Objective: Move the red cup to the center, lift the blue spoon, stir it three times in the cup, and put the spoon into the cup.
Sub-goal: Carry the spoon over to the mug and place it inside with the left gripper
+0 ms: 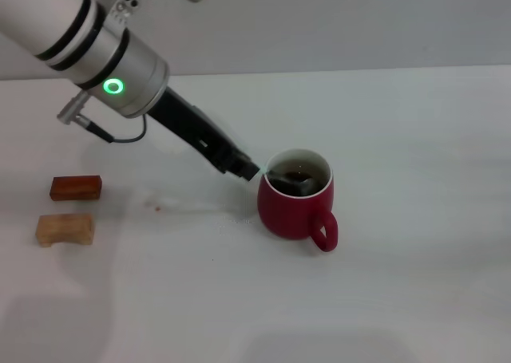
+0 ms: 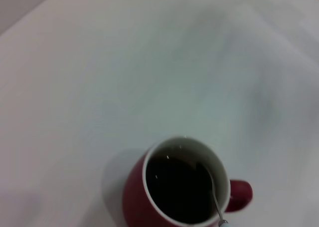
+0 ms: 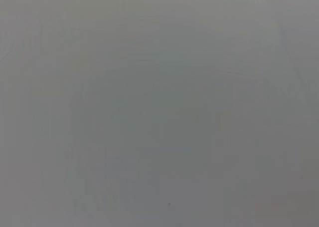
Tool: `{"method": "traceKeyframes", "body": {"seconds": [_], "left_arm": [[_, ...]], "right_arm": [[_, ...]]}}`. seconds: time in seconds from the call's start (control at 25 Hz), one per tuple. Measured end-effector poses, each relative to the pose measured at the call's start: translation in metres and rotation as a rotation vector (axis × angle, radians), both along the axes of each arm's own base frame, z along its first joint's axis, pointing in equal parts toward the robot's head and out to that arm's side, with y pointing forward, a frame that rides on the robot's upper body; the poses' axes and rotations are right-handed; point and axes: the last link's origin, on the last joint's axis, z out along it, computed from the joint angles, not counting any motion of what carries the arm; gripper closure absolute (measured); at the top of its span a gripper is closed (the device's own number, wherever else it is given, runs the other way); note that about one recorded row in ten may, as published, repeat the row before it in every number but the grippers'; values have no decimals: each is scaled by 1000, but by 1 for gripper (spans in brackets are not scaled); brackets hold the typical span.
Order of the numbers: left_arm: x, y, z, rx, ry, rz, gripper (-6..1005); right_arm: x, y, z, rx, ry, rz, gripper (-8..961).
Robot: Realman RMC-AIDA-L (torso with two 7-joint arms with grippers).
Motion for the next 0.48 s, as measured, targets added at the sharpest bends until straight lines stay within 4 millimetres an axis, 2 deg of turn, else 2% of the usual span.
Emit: {"method": "traceKeyframes", "body": {"seconds": [0.24, 0.48], "left_arm": [[2, 10, -2, 65, -21, -9, 856], [-11, 8, 4, 75, -22, 26, 856]], "right_arm": [[0, 0, -2, -3, 5, -1, 563], [0, -1, -3, -4, 7, -3, 563]]}}
